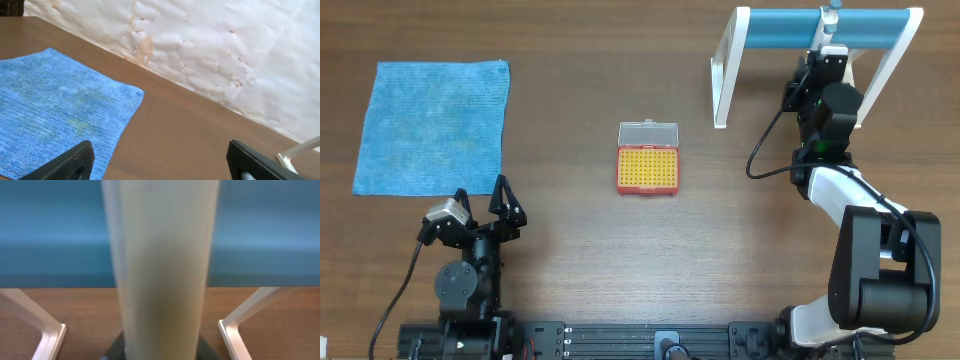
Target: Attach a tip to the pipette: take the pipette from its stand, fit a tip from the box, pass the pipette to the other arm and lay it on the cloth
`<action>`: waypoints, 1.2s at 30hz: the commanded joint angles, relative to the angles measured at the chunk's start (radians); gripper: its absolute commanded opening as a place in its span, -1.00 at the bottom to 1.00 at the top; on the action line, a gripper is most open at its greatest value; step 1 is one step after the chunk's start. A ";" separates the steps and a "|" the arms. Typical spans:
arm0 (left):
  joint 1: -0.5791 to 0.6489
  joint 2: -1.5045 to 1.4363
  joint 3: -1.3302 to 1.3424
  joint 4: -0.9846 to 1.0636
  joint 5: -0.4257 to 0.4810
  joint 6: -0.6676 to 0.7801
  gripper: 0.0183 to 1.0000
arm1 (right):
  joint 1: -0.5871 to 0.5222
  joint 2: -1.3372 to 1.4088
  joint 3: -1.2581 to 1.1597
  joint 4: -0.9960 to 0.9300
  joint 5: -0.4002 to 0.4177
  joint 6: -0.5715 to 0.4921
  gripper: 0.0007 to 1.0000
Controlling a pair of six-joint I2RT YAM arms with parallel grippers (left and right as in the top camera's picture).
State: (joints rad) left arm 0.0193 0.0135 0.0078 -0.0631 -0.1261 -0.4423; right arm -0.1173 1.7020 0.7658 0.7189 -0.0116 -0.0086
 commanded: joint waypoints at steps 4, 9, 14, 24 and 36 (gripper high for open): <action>0.006 -0.005 -0.002 -0.005 0.006 0.017 0.71 | -0.003 0.011 0.016 0.008 -0.008 -0.005 -0.85; 0.006 -0.005 -0.002 -0.005 0.006 0.017 0.71 | 0.006 0.005 0.015 0.060 -0.009 -0.004 -0.85; 0.006 -0.005 -0.002 -0.005 0.006 0.016 0.71 | 0.014 -0.020 0.015 0.091 -0.009 -0.004 -0.85; 0.006 -0.005 -0.002 -0.005 0.006 0.016 0.71 | 0.031 -0.112 -0.046 0.091 -0.009 -0.004 -0.85; 0.006 -0.005 -0.002 -0.005 0.006 0.016 0.71 | 0.167 -0.398 -0.201 0.193 -0.246 -0.004 -0.85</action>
State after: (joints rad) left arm 0.0193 0.0135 0.0078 -0.0628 -0.1261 -0.4423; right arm -0.0147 1.3617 0.5968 0.8581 -0.0536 -0.0113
